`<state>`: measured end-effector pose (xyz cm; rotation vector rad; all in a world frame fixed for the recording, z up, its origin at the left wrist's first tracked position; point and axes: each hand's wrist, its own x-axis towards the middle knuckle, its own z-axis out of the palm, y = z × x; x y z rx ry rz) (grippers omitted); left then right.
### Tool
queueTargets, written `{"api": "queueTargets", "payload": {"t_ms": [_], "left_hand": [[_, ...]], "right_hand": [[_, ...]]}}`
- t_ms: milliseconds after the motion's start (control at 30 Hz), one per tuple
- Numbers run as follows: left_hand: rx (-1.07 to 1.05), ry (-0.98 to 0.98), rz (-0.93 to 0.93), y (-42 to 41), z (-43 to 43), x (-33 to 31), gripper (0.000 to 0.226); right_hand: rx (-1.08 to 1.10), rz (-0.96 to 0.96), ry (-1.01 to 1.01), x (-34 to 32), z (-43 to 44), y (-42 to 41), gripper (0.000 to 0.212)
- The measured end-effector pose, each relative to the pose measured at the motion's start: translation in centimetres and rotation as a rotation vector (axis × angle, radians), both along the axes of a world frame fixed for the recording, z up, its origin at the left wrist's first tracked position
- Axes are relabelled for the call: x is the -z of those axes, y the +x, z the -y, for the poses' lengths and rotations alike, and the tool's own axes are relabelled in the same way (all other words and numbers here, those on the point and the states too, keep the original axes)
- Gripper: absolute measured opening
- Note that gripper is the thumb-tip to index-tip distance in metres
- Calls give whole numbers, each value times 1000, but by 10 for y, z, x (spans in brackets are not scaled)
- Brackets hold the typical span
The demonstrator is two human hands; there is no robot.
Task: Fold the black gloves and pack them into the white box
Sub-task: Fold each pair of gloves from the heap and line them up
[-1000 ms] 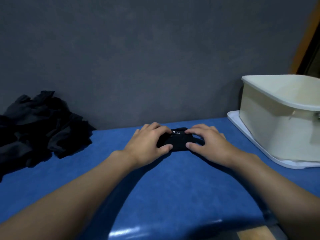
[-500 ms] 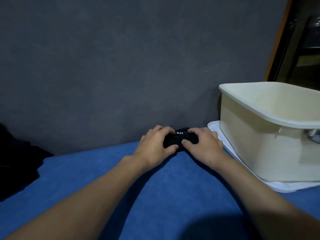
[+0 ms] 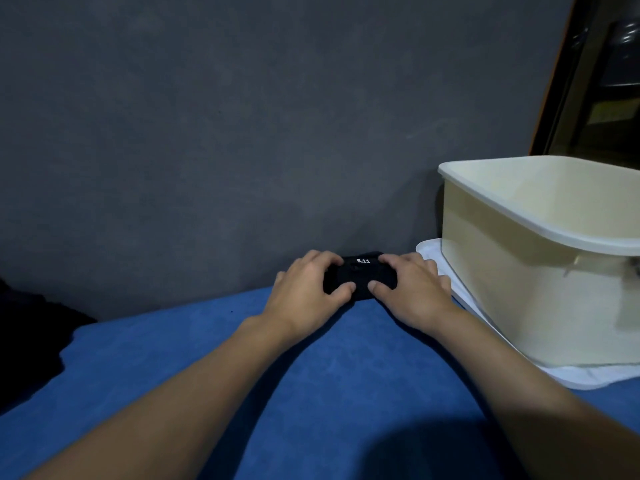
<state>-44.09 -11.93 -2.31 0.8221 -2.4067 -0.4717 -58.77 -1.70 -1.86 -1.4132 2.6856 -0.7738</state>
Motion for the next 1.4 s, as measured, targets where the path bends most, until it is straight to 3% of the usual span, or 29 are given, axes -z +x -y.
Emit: {"api": "queueTargets", "payload": {"t_ms": [300, 500, 1033, 1400], "left_hand": [[2, -15, 7, 0, 3, 0, 36], [59, 63, -87, 3, 4, -1, 40], [85, -6, -75, 16, -7, -21, 39], [-6, -60, -47, 114, -30, -43, 33]], "right_hand": [[-28, 6, -1, 0, 1, -3, 55], [-57, 71, -129, -2, -7, 0, 55], [-54, 93, -188, -16, -25, 11, 55], [-202, 74, -175, -37, -29, 69, 44]]}}
